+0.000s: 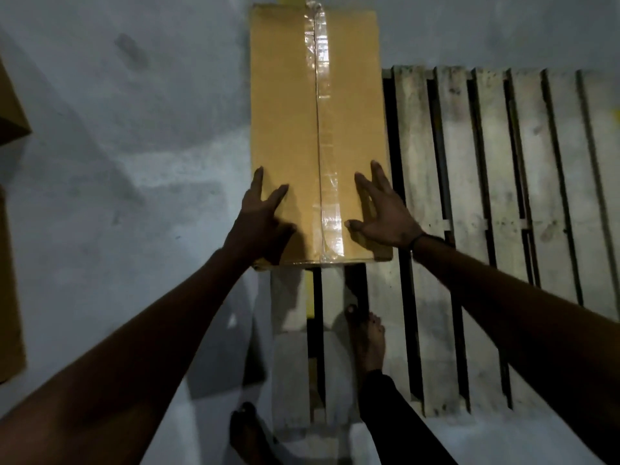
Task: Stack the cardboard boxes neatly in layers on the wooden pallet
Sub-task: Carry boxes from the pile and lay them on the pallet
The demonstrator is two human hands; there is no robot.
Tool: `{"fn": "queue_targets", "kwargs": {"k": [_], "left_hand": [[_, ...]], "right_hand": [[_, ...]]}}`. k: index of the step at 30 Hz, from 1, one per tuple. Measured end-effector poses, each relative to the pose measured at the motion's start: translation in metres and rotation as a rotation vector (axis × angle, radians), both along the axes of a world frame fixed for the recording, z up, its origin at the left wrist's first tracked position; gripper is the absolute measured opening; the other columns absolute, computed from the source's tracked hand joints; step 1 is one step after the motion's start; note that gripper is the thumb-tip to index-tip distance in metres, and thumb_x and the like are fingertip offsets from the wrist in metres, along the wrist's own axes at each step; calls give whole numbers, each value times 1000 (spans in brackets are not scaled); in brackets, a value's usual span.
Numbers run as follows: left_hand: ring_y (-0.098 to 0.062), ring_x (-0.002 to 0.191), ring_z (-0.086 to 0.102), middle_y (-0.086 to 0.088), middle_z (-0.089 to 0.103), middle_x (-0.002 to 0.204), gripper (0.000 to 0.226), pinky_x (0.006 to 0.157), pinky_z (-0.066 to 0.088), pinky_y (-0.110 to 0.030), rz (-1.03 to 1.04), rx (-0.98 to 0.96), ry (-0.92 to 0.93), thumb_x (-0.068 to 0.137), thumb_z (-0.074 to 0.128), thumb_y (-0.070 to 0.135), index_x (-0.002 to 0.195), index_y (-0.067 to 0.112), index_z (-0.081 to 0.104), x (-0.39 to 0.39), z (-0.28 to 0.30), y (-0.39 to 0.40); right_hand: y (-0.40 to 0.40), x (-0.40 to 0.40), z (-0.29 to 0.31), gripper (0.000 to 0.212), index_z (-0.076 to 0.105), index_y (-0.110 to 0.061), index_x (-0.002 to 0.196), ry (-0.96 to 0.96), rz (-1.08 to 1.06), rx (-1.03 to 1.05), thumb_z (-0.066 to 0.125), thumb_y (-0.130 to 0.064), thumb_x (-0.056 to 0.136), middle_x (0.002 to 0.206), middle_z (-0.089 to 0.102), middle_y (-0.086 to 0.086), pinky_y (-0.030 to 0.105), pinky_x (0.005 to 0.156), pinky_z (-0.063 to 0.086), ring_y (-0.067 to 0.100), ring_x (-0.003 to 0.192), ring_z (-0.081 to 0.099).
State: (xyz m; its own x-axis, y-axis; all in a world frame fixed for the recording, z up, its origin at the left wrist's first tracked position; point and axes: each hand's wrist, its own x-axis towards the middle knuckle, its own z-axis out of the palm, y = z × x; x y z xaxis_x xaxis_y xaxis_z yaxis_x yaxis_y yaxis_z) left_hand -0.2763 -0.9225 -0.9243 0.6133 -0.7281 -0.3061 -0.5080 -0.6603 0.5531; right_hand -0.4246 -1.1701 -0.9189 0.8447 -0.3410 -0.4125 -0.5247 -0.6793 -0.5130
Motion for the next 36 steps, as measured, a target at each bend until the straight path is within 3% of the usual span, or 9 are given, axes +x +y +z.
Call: {"fn": "queue_targets", "kwargs": {"k": [7, 10, 17, 25, 29, 33, 35, 36], "left_hand": [[-41, 154, 16, -19, -1, 170, 76, 120, 28, -51, 53, -74, -17, 95, 71, 38, 158, 13, 36, -28, -10, 18], [-35, 156, 15, -15, -1, 171, 75, 122, 22, -43, 107, -97, 24, 95, 71, 38, 157, 15, 36, -21, -10, 10], [-36, 154, 21, -15, 3, 171, 75, 122, 22, -40, 104, -93, 7, 94, 73, 36, 156, 12, 40, 5, -7, -1], [-36, 155, 19, -14, 1, 171, 76, 122, 23, -43, 104, -81, 35, 94, 72, 39, 157, 13, 38, 4, -7, 0], [-36, 155, 18, -13, 0, 172, 77, 122, 23, -44, 96, -49, 40, 94, 72, 40, 157, 15, 37, 4, -6, -2], [-44, 153, 17, -15, 8, 171, 73, 122, 26, -56, 104, -11, 23, 95, 69, 43, 157, 21, 37, -1, 18, -2], [-39, 153, 22, -14, 17, 169, 64, 121, 29, -47, 183, -73, 7, 98, 67, 37, 155, 21, 42, -11, 48, 2], [-33, 151, 27, -14, 21, 168, 60, 119, 30, -34, 225, -115, 0, 99, 66, 34, 153, 19, 45, -16, 66, 6]], "right_hand": [[26, -32, -9, 90, 25, -15, 162, -129, -118, 33, 77, -31, 91, 172, -3, 5, 30, 121, 13, 23, 158, 4], [20, -21, -6, 90, 23, -14, 162, -127, -110, 33, 77, -28, 91, 172, -3, 7, 37, 126, 15, 25, 158, 3], [11, 5, -6, 92, 19, -16, 163, -81, -113, 31, 75, -30, 92, 172, -4, 6, 46, 127, 18, 29, 158, 5], [9, 3, -12, 91, 19, -17, 163, -60, -99, 8, 75, -32, 93, 172, -5, 5, 46, 127, 19, 30, 158, 6], [9, 2, -12, 91, 16, -19, 164, -15, -69, -19, 72, -37, 94, 172, -9, 6, 51, 126, 21, 36, 157, 8], [16, 3, 12, 83, 22, -22, 162, -34, -60, -87, 68, -39, 95, 172, -3, 6, 61, 118, 31, 44, 152, 19], [24, 1, 40, 78, 26, -21, 161, -90, -79, -90, 67, -36, 97, 172, 1, 5, 60, 117, 33, 41, 151, 22], [28, 1, 58, 76, 27, -19, 161, -113, -83, -85, 66, -35, 97, 172, 1, 6, 58, 118, 33, 39, 152, 23]]}}
